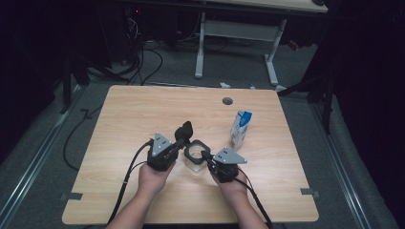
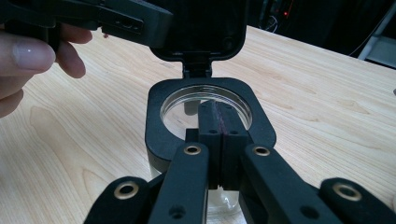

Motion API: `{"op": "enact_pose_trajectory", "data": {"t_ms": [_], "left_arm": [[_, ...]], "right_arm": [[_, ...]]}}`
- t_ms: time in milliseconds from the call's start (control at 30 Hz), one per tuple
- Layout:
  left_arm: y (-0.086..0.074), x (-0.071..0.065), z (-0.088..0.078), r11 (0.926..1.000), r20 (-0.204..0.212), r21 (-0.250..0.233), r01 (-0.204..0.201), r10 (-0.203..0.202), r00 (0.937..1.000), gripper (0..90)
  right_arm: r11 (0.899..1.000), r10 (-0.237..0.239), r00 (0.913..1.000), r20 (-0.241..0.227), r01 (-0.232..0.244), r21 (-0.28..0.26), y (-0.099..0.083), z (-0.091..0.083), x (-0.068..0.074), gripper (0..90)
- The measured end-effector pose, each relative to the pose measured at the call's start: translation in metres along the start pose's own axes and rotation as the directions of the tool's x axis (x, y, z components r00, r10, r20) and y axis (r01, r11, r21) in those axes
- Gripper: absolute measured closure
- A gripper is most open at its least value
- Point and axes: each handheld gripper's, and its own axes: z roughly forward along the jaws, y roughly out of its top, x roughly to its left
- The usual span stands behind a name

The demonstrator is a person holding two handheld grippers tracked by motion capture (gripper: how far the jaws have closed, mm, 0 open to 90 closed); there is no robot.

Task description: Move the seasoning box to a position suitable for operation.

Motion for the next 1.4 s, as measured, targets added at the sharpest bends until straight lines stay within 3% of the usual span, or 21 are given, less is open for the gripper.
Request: {"op": "enact_pose_trajectory", "data": {"t_ms": [433, 700, 833, 867, 933, 1000, 1100, 1167, 1233, 1267, 1300, 1400], "left_arm": [[0.001, 0.001, 0.001, 0.9998, 0.001, 0.016, 0.009, -0.009, 1.0000, 90.0], [-0.005, -0.002, -0.015, 0.9967, 0.034, 0.043, -0.068, 0.067, 0.9972, 81.2], [-0.024, 0.007, -0.028, 0.9865, 0.018, 0.112, -0.119, 0.118, 0.9929, 72.7], [-0.024, 0.007, -0.028, 0.9865, 0.018, 0.112, -0.119, 0.118, 0.9929, 70.5], [-0.039, 0.016, -0.040, 0.9803, 0.014, 0.149, -0.130, 0.129, 0.9915, 68.0], [-0.053, 0.023, -0.051, 0.9751, -0.003, 0.178, -0.132, 0.134, 0.9909, 64.6], [-0.066, 0.031, -0.064, 0.9807, -0.040, 0.158, -0.115, 0.122, 0.9917, 59.0], [-0.070, 0.039, -0.069, 0.9859, -0.029, 0.151, -0.073, 0.078, 0.9965, 55.3], [-0.071, 0.041, -0.070, 0.9872, -0.030, 0.148, -0.059, 0.064, 0.9975, 53.3], [-0.070, 0.044, -0.073, 0.9882, -0.025, 0.145, -0.050, 0.055, 0.9982, 53.3], [-0.071, 0.047, -0.076, 0.9896, -0.024, 0.135, -0.051, 0.054, 0.9982, 51.9], [-0.073, 0.050, -0.078, 0.9890, -0.013, 0.140, -0.047, 0.049, 0.9987, 49.9]], "right_arm": [[1.000, -0.004, 1.0000, -0.003, 0.004, 0.001, 0.000, 0.000, 0.000, 90.0], [1.000, -0.002, 0.9999, 0.011, 0.002, 0.016, 0.006, -0.004, -0.001, 86.3], [1.000, 0.011, 0.9992, 0.037, -0.011, -0.006, 0.009, -0.016, -0.007, 82.2], [1.000, 0.011, 0.9992, 0.037, -0.011, -0.006, 0.009, -0.016, -0.007, 82.2], [1.000, 0.022, 0.9978, 0.062, -0.022, 0.000, 0.005, -0.024, -0.012, 79.2], [0.999, 0.040, 0.9941, 0.101, -0.041, 0.004, -0.002, -0.033, -0.021, 76.3], [0.997, 0.071, 0.9865, 0.147, -0.075, 0.018, -0.011, -0.042, -0.031, 72.1], [0.995, 0.085, 0.9797, 0.181, -0.093, 0.031, -0.017, -0.046, -0.037, 70.6], [0.994, 0.092, 0.9755, 0.200, -0.102, 0.040, -0.020, -0.047, -0.040, 69.5], [0.993, 0.099, 0.9709, 0.218, -0.112, 0.047, -0.022, -0.047, -0.042, 68.4], [0.991, 0.101, 0.9609, 0.258, -0.119, 0.058, -0.026, -0.046, -0.048, 68.0], [0.989, 0.111, 0.9464, 0.303, -0.136, 0.063, -0.026, -0.043, -0.058, 67.6]]}}
